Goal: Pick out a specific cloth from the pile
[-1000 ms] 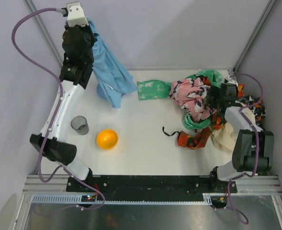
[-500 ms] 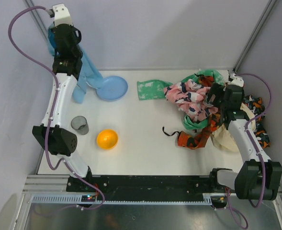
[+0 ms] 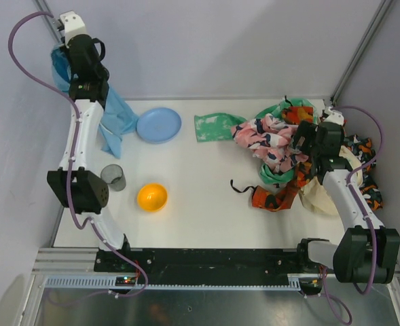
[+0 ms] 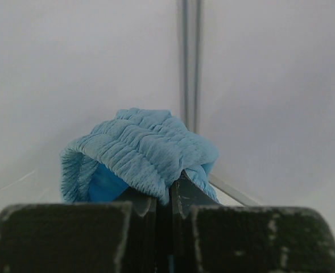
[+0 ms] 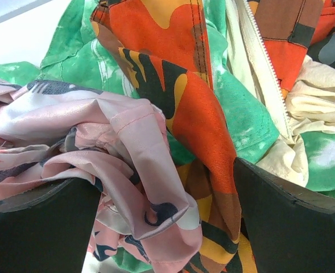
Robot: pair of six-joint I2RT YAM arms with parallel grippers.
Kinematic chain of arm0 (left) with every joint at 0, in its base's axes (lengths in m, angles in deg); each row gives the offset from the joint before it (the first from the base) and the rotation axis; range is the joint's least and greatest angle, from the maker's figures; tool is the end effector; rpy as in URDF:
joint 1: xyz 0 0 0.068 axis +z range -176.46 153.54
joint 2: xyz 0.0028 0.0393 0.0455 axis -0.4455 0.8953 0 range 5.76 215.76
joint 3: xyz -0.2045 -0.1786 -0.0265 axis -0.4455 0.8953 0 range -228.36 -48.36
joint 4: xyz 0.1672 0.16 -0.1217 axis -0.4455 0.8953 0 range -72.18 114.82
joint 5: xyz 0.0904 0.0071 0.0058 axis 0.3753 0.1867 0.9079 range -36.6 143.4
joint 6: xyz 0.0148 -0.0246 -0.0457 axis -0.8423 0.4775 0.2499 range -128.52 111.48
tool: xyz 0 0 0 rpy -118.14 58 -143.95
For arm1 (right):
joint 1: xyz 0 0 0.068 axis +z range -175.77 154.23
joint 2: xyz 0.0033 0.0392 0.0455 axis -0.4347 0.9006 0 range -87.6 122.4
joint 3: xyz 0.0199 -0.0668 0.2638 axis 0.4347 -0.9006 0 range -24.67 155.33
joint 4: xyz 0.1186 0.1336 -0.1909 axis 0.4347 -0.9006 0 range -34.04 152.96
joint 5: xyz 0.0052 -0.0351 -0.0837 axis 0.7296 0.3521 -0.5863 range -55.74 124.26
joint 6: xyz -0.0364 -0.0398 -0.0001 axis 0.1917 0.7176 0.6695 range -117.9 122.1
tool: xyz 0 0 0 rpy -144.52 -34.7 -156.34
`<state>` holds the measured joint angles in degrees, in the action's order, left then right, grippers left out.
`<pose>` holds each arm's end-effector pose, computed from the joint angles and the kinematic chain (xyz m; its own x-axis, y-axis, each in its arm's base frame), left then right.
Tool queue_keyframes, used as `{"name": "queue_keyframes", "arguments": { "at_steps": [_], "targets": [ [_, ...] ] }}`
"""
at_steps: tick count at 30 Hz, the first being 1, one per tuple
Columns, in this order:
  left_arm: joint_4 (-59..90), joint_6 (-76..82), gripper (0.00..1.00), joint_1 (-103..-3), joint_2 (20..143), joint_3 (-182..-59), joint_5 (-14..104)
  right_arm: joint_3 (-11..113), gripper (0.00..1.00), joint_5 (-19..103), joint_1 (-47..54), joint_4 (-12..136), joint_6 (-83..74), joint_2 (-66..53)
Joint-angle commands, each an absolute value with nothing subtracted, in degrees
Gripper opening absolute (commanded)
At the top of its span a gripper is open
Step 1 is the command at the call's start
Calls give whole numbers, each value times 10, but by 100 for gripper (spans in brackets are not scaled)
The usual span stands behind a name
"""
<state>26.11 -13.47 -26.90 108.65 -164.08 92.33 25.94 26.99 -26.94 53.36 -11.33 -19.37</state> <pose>0.4060 0.0192 0.4918 0.0253 0.0670 -0.9974 -0.6249 0.7799 0.0365 0.2708 -0.0101 0.2916 -0.4141 0.2388 -0.8784 0.2354 0.9602 0.1501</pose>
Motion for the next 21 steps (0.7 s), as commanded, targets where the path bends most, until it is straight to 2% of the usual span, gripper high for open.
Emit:
{"name": "queue_keyframes", "arguments": {
  "at_steps": [1,3,15,21],
  "targets": [
    [231,-153,1,-232,1087,-1676,982,259,100,253,-266,537,-112,-192],
    [234,-136,1,-216,1075,-1660,969,258,99,249,-267,537,-115,-187],
    [245,42,1,-200,1010,-1497,713,258,99,279,-264,533,-120,-178],
    [245,130,1,-200,1031,-1446,666,254,99,282,-261,524,-117,-184]
  ]
}}
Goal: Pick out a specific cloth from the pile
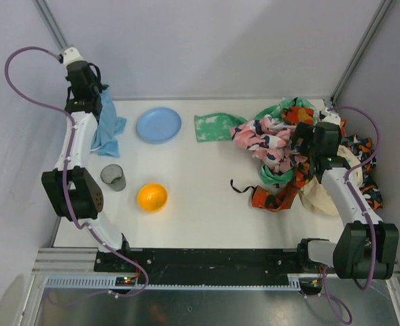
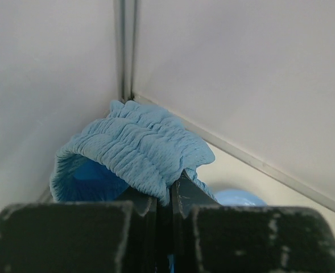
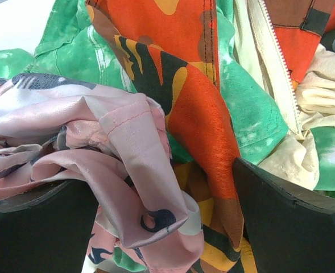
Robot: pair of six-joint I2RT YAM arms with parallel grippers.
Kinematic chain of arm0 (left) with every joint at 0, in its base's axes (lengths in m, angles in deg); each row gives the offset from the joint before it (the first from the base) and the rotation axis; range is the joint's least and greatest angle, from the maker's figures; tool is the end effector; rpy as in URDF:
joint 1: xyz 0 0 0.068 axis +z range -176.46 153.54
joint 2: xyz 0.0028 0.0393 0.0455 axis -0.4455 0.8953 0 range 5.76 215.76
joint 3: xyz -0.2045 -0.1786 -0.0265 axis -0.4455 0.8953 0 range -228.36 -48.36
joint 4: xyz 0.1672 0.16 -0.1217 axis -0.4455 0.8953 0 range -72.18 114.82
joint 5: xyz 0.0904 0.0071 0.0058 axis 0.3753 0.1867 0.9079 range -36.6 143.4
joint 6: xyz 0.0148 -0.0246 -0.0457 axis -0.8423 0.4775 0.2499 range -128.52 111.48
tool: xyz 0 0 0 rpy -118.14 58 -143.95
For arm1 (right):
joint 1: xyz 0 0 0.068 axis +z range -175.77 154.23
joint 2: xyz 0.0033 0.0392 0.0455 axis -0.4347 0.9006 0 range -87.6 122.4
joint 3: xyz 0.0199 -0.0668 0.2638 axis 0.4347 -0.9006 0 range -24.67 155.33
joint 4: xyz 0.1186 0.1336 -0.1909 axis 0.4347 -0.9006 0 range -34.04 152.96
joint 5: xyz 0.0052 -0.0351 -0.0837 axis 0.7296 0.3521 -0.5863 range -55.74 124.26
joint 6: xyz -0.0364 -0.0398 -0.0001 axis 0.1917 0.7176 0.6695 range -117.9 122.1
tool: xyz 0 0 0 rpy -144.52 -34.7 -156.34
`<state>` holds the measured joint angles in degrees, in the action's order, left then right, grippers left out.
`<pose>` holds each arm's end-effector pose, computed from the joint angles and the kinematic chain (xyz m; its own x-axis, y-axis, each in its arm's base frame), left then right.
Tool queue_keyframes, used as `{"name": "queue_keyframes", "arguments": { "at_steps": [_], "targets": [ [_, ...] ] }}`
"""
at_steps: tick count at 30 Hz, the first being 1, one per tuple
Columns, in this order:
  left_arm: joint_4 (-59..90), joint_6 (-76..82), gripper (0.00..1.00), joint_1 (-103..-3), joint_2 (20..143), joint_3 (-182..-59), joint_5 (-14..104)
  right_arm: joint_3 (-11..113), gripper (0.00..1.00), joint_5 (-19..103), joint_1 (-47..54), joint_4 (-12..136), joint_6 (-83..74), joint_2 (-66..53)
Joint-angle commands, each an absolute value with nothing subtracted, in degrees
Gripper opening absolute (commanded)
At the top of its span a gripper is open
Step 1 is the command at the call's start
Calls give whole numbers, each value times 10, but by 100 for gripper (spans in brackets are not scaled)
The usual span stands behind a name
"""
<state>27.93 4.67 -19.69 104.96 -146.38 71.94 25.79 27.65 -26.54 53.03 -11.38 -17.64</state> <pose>0.4098 0.0600 0.4079 -0.0931 -0.2288 -0.9690 -0.4546 0.8756 -0.1631 0.2756 -0.0078 0.2825 -0.4514 0.2376 -0.8601 0.2251 0.9631 0.1479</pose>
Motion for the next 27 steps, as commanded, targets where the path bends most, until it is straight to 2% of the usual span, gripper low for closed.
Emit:
{"name": "queue_keyframes", "arguments": {
  "at_steps": [1,3,8,11,15,21,22,25,27],
  "targets": [
    [245,140,1,-200,1035,-1438,668,253,99,281,-262,524,-117,-185],
    [244,148,1,-205,1036,-1422,678,251,99,280,-261,524,-115,-187],
    [246,153,1,-241,1024,-1382,840,245,99,278,-260,526,-119,-188],
    [245,192,1,-249,1010,-1321,885,237,99,279,-259,529,-121,-186],
    [244,248,1,-239,1025,-1273,886,233,99,276,-259,528,-116,-183],
    [243,250,1,-224,1057,-1291,869,227,99,268,-259,532,-113,-184],
    [243,259,2,-221,1055,-1286,863,226,99,268,-259,532,-113,-182],
    [243,288,15,-217,1044,-1274,853,225,99,270,-259,533,-114,-177],
    [244,295,27,-215,1043,-1274,842,224,99,271,-259,533,-113,-176]
  ]
}}
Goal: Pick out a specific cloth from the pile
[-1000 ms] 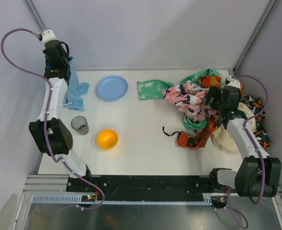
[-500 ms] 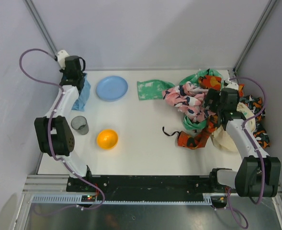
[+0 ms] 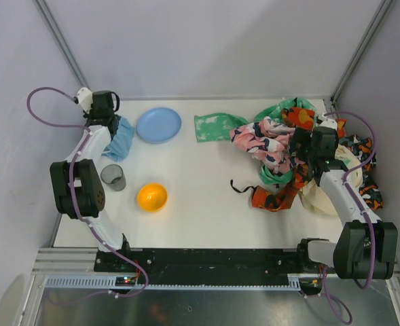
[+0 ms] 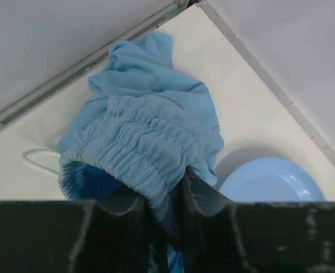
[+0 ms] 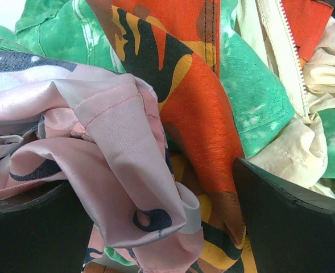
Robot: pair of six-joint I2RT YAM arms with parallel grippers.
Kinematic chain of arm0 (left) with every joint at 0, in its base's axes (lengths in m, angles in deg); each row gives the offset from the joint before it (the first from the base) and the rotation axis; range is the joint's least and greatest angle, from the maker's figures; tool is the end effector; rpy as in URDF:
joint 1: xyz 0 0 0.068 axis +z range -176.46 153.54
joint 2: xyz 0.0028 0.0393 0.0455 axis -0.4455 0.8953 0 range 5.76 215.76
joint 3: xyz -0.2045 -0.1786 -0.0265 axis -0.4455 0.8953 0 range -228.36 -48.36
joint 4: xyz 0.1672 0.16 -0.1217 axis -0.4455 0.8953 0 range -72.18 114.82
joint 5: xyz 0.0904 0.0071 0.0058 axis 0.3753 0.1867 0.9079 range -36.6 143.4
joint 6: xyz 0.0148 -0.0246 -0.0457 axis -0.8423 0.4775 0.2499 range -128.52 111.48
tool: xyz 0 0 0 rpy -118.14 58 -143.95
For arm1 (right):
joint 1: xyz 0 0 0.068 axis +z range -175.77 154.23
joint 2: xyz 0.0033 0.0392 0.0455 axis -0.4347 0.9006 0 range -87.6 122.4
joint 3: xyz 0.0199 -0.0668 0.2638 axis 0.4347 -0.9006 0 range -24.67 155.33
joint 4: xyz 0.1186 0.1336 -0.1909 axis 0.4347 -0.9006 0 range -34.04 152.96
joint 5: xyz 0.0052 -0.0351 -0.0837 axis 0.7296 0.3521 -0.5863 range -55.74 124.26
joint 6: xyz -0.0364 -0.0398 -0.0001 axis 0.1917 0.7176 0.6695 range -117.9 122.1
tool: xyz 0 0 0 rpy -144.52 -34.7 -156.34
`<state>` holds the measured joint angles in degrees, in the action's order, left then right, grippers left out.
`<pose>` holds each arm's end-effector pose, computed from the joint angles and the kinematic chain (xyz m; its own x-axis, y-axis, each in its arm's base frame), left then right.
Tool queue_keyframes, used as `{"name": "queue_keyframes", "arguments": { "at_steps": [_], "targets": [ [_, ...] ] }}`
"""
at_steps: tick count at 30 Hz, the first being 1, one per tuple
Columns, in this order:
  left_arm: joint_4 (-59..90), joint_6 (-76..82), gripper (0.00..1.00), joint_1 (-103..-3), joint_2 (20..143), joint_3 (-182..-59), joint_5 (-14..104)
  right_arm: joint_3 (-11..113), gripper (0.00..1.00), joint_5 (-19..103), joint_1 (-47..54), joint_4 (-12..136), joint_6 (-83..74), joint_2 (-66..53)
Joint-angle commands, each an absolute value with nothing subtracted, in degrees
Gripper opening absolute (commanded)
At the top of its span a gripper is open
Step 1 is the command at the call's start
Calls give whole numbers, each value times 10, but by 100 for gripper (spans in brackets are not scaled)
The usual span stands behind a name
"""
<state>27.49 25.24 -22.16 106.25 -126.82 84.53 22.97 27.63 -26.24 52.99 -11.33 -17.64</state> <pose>0.4040 0.0488 0.2819 -0.1563 -0.4887 -0.8584 -0.7091 0.6604 -0.2469 0.2713 -0.0064 0.2655 -0.4951 0.2347 -0.8365 0.2270 0.9643 0.1362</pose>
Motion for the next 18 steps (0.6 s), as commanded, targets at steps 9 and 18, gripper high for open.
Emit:
{"name": "queue_keyframes", "arguments": {
  "at_steps": [9,18],
  "targets": [
    [247,325,98,-214,1001,-1250,811,224,99,265,-259,529,-110,-186],
    [252,296,100,-219,891,-1227,752,224,99,274,-247,532,-116,-200]
  ]
}}
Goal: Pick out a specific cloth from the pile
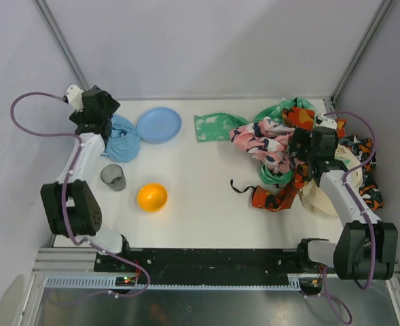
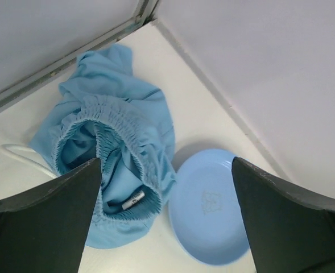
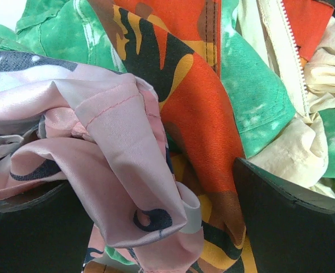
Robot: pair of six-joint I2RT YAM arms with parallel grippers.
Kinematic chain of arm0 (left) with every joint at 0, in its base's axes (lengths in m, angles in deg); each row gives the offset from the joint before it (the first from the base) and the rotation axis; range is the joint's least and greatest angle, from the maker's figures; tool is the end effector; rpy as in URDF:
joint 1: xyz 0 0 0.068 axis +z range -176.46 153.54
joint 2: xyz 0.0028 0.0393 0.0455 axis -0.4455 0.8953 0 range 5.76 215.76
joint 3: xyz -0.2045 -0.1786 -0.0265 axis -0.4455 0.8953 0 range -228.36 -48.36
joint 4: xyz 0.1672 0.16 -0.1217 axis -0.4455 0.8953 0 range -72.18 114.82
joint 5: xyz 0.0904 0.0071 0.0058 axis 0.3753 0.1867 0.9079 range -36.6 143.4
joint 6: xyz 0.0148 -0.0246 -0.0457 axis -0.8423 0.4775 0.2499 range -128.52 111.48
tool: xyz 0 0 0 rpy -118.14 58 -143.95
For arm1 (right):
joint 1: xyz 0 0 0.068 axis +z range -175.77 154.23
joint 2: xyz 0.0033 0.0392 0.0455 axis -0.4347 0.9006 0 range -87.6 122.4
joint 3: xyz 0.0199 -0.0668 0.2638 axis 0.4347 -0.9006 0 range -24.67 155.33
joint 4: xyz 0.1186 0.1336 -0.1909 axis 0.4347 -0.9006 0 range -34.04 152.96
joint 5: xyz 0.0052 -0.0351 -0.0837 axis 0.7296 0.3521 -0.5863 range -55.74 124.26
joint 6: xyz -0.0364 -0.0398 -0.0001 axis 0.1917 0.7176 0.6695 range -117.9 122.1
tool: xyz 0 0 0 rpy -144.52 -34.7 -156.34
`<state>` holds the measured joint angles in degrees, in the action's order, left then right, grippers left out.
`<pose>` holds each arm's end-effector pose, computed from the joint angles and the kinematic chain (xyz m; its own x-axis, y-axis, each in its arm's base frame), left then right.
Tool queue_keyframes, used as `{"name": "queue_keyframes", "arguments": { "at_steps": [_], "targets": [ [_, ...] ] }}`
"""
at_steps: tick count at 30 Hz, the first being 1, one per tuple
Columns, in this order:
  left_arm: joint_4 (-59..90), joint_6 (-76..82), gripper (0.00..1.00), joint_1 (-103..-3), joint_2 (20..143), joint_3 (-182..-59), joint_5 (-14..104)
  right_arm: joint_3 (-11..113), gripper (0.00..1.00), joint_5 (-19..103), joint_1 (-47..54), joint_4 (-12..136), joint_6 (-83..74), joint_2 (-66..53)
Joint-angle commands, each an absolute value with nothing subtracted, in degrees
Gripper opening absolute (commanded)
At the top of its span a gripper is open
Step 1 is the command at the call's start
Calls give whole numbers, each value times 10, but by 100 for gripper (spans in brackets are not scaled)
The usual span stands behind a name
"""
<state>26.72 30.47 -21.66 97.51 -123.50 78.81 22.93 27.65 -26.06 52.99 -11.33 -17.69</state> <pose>0.3732 0.0466 0.3191 -0.0433 -0.5739 -0.8178 -0.6286 0.6518 -0.4242 0.2711 -0.0055 0.2655 -0.4958 0.2332 -0.8366 0.2237 0.9651 0.1364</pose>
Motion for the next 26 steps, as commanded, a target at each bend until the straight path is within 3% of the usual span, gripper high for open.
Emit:
{"name": "queue_keyframes", "arguments": {
  "at_steps": [1,6,14,26],
  "targets": [
    [252,293,100,-224,872,-1223,741,224,99,273,-246,532,-121,-207],
    [253,247,100,-293,767,-1181,684,224,99,265,-243,529,-141,-265],
    [256,225,100,-436,637,-1004,593,224,99,292,-242,513,-151,-374],
    [270,239,100,-453,591,-926,581,150,99,335,-238,556,-166,-519]
  ]
}}
